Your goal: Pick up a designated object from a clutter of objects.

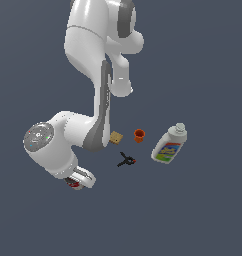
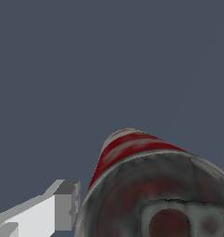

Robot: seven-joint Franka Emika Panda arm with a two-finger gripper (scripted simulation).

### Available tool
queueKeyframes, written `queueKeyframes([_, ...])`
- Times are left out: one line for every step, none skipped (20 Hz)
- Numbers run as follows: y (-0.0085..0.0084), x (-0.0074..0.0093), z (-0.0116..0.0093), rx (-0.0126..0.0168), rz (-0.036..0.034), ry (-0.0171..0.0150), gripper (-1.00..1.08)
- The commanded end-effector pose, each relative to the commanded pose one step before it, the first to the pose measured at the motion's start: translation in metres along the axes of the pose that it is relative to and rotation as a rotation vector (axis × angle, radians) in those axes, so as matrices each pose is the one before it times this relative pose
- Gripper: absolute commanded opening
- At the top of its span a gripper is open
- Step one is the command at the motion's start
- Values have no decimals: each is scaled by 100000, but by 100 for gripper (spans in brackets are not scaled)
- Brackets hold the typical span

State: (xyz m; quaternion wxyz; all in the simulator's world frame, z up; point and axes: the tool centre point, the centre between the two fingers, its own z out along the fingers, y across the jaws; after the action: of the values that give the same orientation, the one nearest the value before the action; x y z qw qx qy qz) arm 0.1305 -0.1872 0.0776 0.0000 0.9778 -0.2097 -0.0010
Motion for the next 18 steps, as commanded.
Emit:
queueKeyframes([-21,126,130,37,-2,187,100])
queueKeyframes([-3,36,-69,0,0,0,100])
queueKeyframes([-1,11,-27,0,0,0,100])
queueKeyframes([0,0,0,0,0,0,-100])
queueKeyframes([0,0,0,0,0,0,-100])
queueKeyframes([0,0,0,0,0,0,-100])
queueKeyframes([0,0,0,0,0,0,-100])
queueKeyframes([0,0,0,0,0,0,-100])
queueKeyframes([0,0,0,0,0,0,-100])
queueKeyframes([0,0,0,0,0,0,-100])
queueKeyframes([0,0,0,0,0,0,-100])
queueKeyframes([0,0,0,0,0,0,-100])
queueKeyframes([0,0,0,0,0,0,-100])
queueKeyframes([-20,-52,36,-4,-37,-114,-100])
queueKeyframes([5,-10,-18,0,0,0,-100])
queueKeyframes([16,-31,-55,0,0,0,-100])
queueKeyframes([27,-52,-93,0,0,0,-100])
queueKeyframes([38,-72,-130,0,0,0,-100])
